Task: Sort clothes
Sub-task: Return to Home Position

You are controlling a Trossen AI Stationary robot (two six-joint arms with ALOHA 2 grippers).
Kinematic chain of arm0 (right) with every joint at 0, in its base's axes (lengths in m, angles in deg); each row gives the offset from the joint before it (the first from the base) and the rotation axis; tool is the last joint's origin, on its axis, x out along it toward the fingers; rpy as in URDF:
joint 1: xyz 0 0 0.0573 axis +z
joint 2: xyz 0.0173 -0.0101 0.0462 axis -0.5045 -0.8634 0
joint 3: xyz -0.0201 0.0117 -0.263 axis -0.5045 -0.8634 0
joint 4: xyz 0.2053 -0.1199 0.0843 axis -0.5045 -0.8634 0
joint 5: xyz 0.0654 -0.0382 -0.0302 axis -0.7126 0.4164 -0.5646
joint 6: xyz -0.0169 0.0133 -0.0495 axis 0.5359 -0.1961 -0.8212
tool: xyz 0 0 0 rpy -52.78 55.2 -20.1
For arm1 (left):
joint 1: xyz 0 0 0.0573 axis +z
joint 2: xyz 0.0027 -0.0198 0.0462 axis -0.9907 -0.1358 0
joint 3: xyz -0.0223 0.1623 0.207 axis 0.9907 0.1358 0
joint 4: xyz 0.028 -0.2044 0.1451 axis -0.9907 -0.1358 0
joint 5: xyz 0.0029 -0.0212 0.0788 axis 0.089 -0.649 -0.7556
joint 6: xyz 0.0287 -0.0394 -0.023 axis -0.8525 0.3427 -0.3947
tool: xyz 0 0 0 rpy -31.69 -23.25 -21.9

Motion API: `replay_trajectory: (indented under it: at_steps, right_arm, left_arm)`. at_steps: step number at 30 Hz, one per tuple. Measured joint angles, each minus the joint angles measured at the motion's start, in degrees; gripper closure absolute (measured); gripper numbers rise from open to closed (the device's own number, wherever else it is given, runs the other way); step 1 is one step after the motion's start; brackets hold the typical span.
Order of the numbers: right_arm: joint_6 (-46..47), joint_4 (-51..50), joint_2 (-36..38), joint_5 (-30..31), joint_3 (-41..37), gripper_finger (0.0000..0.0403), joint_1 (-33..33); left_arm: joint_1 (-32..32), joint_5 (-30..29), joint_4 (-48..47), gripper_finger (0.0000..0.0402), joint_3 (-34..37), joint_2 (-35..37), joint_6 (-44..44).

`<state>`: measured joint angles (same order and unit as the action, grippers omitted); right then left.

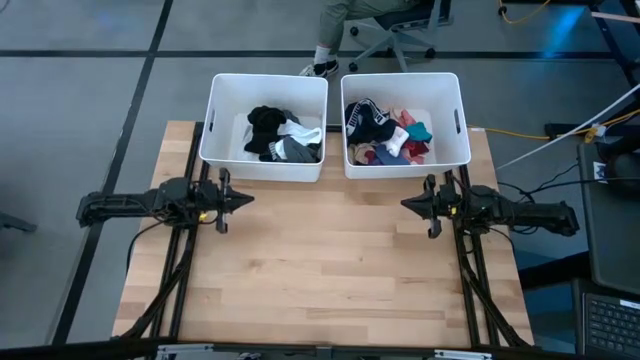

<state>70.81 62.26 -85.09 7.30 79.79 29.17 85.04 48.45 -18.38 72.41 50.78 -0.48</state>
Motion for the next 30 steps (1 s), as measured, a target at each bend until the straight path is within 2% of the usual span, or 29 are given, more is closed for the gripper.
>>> replay_trajectory:
  at_steps: [6, 10, 14, 21, 30]
  right_arm:
    - [0.02, -0.11, -0.34, -0.01, 0.00, 0.0391, 0.00]
    - [0.04, -0.22, -0.34, -0.11, 0.00, 0.0391, 0.00]
    - [0.06, -0.32, -0.34, -0.15, 0.00, 0.0391, 0.00]
    - [0.09, -0.39, -0.34, -0.19, 0.02, 0.0391, 0.00]
    - [0.10, -0.47, -0.34, -0.20, 0.02, 0.0391, 0.00]
  left_arm:
    - [0.27, 3.98, -0.69, 0.0399, -0.01, -0.03, -0.13]
    - [0.29, 4.00, -0.69, 0.0399, -0.01, -0.03, -0.61]
    - [0.27, 3.93, -0.69, 0.0399, -0.01, -0.03, 2.84]
    - [0.25, 3.91, -0.69, 0.0399, -0.01, -0.03, -1.04]
    - [0.23, 3.91, -0.71, 0.0398, -0.01, -0.03, -1.05]
